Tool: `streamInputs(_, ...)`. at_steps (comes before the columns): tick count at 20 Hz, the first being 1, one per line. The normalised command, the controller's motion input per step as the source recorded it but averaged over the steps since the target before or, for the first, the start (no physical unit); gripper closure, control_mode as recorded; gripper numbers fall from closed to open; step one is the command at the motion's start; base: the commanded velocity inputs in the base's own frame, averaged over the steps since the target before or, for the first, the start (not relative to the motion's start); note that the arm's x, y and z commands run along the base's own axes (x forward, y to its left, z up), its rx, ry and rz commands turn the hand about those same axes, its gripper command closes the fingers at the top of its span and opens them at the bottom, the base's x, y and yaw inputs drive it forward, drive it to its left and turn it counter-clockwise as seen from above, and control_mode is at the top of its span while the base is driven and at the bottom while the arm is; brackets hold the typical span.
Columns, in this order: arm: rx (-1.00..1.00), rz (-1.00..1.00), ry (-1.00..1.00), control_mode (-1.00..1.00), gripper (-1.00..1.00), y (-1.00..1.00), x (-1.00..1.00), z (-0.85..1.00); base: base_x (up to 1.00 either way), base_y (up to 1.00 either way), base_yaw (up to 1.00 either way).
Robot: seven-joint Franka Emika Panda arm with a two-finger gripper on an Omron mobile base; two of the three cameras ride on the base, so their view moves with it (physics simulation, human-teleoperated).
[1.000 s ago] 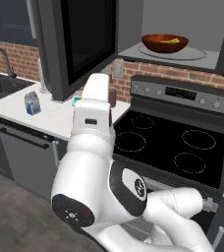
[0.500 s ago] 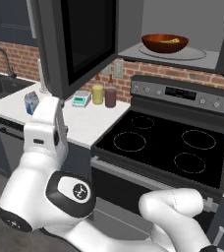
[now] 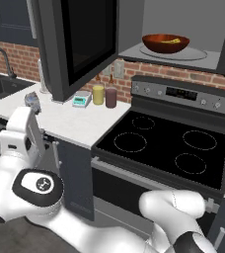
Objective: Pick the cucumber from the sink and place it in the bowl. Then pick the bowl and place it in the microwave. Then close the microwave door and press the start button.
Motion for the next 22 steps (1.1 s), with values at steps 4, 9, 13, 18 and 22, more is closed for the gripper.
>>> streamInputs(4, 0.0, 0.0, -0.01, -1.0, -1.0, 0.37, 0.63, -0.19, 0.0, 0.0, 0.0)
streamInputs(9, 0.0, 0.0, 0.0, -1.0, -1.0, 0.04, 0.64, 0.0, 0.0, 0.0, 0.0)
streamInputs(13, 0.0, -0.05, 0.0, -1.0, -1.0, -0.04, 0.54, 0.0, 0.0, 0.0, 0.0)
streamInputs(18, 0.0, -0.21, -0.05, -1.0, -1.0, -0.01, 0.49, -0.06, 0.0, 0.0, 0.0)
streamInputs(22, 0.0, -0.24, -0.02, -1.0, -1.0, 0.0, 0.61, -0.03, 0.0, 0.0, 0.0)
